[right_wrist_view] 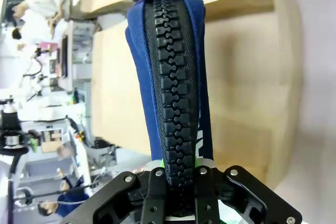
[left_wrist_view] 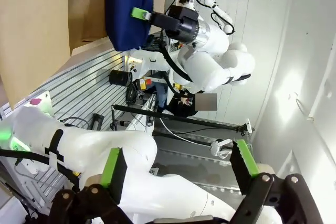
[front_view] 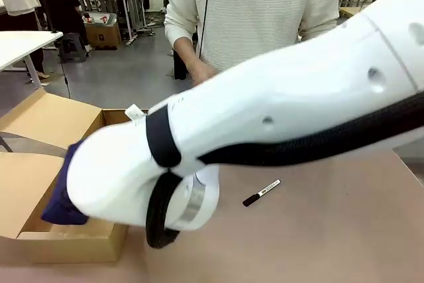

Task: Place items inside the box.
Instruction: Pick up a Pencil pouch or Stapler and place it inside the Mailer Box closest to the robot.

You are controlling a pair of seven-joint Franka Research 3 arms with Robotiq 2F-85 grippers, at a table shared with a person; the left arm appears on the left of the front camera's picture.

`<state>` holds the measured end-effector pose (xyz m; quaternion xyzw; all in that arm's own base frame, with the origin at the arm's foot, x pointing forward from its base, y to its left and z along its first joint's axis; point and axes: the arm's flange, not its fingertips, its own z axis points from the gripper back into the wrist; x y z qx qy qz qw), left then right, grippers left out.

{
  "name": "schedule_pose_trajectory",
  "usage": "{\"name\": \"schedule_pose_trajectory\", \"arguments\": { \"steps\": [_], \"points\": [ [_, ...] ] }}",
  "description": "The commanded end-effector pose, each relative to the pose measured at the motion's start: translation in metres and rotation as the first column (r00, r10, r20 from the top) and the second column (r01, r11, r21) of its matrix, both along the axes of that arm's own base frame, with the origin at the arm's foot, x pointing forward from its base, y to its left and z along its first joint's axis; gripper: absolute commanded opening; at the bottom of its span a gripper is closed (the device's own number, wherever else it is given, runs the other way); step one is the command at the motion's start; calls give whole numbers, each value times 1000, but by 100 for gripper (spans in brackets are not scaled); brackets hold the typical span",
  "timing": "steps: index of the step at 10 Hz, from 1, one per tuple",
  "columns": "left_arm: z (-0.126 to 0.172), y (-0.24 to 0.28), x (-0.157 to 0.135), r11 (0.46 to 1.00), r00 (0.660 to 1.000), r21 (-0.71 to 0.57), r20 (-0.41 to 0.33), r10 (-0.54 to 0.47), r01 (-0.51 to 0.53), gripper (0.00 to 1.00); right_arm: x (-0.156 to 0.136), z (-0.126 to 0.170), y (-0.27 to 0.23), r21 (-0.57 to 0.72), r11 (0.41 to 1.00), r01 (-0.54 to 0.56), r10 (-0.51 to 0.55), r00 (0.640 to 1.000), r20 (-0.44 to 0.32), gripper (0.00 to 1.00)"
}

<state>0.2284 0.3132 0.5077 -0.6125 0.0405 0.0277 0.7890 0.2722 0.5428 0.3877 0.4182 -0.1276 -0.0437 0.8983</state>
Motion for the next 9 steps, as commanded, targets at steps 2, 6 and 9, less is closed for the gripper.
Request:
{"name": "schedule_pose_trajectory", "arguments": {
  "steps": [2,6,9],
  "points": [
    [-2,-1,-1,1000,1000,9,-2,-3,3,100,-5,29,49,-24,993,116,-114,992,53,8],
    [-2,-1,-1,1000,1000,9,-2,-3,3,100,6,28,63,-56,993,104,-105,995,0,8],
    [-2,-1,-1,1000,1000,9,-2,-3,3,100,3,32,64,-115,980,164,-164,986,10,8]
  ]
}}
